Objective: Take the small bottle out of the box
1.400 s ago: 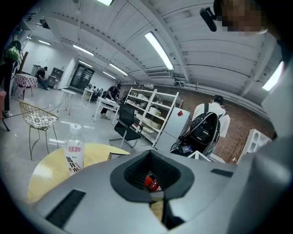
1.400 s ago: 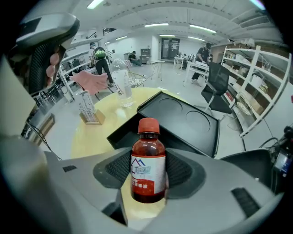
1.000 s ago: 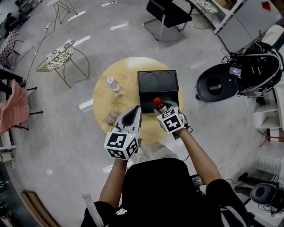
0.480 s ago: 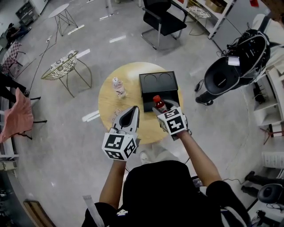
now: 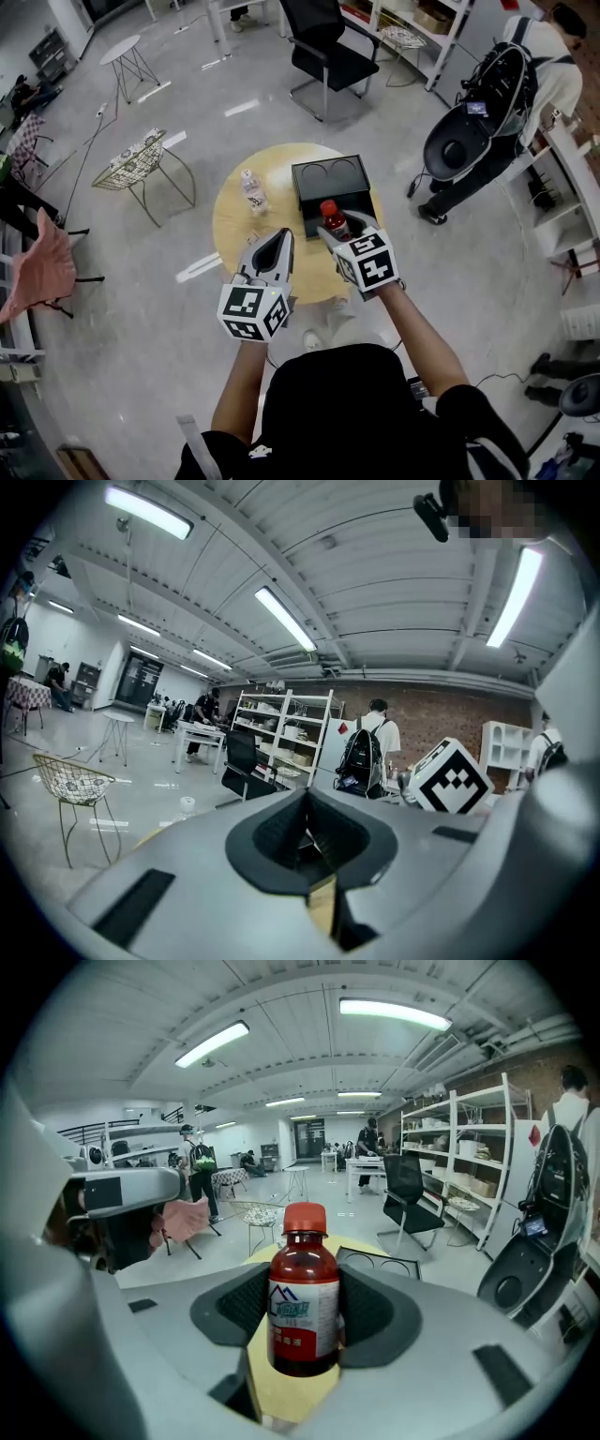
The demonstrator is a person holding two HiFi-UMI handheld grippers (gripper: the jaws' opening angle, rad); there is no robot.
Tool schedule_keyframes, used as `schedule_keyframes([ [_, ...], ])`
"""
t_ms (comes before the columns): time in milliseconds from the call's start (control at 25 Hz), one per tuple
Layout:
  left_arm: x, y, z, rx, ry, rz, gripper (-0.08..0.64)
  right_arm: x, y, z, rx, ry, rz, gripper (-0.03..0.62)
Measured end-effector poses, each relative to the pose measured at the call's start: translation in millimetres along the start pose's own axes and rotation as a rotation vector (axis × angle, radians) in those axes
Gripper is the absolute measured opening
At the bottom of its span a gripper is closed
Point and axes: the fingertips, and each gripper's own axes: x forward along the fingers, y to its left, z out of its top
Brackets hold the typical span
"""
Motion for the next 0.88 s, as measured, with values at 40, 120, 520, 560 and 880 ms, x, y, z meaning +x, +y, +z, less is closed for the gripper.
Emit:
schedule_keyframes([
  [40,-2.4,-2.5,0.7,0.004,-0.004,-0.006,0.009,-3.6,1.5,1.3,0.002,-0.011,-0.006,0.216],
  [120,-6.7,-7.7,2.6,0.012,-0.011,-0.016,0.009,-11.8,4.1,4.0,0.005,-0.034,-0.016,0.216],
  [520,-15.7,-30.2,19.6,0.034,-0.043,-0.034,0.009,-50.2,10.1,24.2,0.011,-0.120,-0.015,0.216],
  [560,-16.0,-32.4,21.1,0.036,-0.048,-0.032,0.009,-54.1,9.7,25.1,0.009,-0.126,-0.014,0.216],
  [880,-27.7,-75.0,30.9,0.043,-0.086,-0.026,0.009,-105.1,1.7,17.9,0.015,-0.172,-0.014,0.216],
])
